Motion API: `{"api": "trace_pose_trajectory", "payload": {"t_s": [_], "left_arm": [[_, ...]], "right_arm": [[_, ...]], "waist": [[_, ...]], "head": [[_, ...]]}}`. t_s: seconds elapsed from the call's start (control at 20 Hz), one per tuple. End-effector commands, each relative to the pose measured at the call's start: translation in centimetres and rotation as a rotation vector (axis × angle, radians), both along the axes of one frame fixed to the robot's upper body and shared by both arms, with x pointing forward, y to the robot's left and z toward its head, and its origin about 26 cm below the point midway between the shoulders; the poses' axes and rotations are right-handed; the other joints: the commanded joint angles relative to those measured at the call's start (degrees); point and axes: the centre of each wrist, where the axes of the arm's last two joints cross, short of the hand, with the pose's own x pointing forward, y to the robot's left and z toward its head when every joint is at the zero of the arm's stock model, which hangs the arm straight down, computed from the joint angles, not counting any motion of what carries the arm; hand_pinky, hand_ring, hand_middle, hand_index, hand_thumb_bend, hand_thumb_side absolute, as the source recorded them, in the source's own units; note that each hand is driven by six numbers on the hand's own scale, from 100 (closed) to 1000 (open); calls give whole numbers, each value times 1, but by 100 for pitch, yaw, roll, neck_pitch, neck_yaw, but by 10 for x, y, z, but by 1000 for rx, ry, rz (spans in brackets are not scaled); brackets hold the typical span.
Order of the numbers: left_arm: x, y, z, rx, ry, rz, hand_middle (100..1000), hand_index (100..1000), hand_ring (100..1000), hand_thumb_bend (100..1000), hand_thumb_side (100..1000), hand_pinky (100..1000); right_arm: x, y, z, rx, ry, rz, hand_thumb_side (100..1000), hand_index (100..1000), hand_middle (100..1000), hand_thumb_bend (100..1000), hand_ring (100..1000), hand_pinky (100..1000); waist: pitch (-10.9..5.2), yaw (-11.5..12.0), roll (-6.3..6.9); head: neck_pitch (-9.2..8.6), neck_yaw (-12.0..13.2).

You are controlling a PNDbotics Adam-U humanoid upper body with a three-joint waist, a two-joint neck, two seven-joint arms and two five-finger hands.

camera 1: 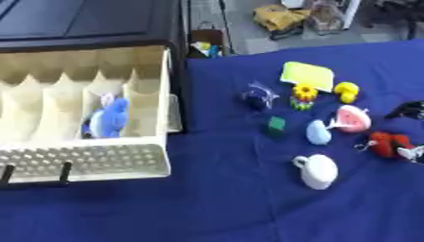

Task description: Pick up objects from table and place into drawer.

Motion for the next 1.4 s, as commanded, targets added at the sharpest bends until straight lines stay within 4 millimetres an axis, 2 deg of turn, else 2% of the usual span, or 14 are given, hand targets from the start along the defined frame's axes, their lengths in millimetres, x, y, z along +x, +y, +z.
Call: {"api": "trace_pose_trajectory", "payload": {"t_s": [0.05,0.35,0.85,1.4], "left_arm": [[-1,0,6,13,-23,-3,644,821,609,186,1000,514],[-2,1,5,16,-20,2,644,821,610,189,1000,514],[-3,4,5,20,-13,5,645,821,611,187,1000,514],[-3,4,6,22,-9,6,645,821,611,187,1000,515]], "right_arm": [[-2,-8,8,-24,-1,-14,431,862,775,606,890,810],[-5,-5,25,14,-48,14,480,867,773,586,895,814],[-9,14,64,85,-111,85,545,896,780,564,899,820],[-12,15,70,75,-116,73,545,900,782,557,899,819]], "waist": [[-73,10,-14],[-100,-11,-13],[-189,-127,-59],[-200,-185,-97]], "head": [[-73,-18],[-55,15],[-53,-4],[-48,4]]}}
